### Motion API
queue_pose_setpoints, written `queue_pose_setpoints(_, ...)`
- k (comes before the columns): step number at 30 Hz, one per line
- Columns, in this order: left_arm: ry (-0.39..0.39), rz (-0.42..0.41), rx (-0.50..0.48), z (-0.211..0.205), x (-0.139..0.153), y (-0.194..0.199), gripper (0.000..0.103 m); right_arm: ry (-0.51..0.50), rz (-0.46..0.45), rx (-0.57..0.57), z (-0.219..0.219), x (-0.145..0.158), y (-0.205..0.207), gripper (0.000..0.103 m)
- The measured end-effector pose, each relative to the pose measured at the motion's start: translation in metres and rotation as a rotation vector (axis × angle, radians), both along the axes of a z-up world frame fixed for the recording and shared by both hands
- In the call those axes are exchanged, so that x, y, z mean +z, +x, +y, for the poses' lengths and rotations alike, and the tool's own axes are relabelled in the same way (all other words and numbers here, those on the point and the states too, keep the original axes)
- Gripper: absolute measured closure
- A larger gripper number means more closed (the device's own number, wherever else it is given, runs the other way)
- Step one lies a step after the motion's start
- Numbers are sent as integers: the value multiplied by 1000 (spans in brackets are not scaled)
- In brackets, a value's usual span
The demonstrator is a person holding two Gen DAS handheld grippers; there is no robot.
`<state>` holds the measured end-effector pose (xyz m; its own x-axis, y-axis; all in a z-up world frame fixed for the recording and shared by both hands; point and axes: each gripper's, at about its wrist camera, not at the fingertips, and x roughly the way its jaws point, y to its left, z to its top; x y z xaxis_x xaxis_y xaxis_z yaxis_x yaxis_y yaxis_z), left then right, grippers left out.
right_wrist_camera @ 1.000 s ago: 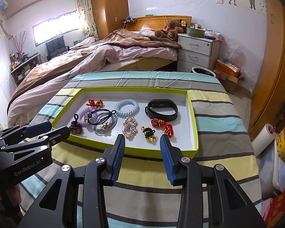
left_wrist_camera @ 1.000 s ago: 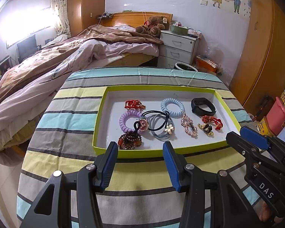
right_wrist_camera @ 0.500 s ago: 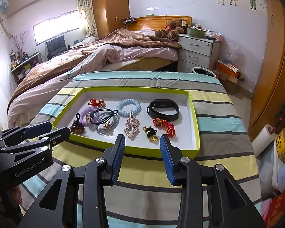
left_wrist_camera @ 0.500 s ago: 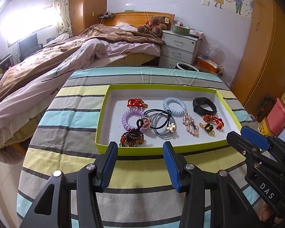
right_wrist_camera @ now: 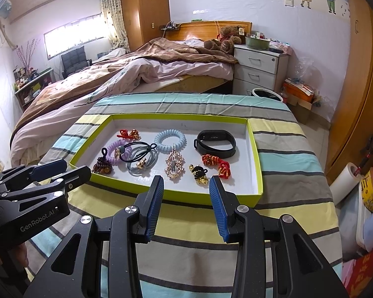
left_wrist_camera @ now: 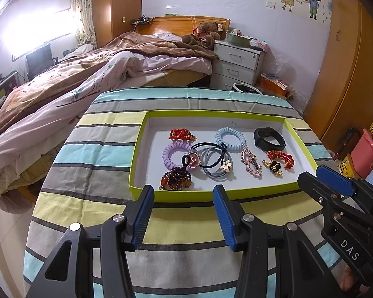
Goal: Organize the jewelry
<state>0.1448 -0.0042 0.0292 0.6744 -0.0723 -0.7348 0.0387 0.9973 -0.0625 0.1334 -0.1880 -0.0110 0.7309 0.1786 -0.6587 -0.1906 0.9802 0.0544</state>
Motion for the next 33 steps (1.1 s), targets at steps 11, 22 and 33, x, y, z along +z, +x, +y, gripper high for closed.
queue_pose_setpoints(11, 0, 7, 2, 0, 0, -1, 54, -1, 1, 1, 1, 0, -1, 64)
queue_pose_setpoints(22, -8, 7, -1, 1, 0, -1, 54, 1, 1, 1, 2, 1, -2, 64)
queue_pose_setpoints(33, -14, 2, 5, 1, -1, 0, 54, 4, 1, 0, 2, 1, -3, 64)
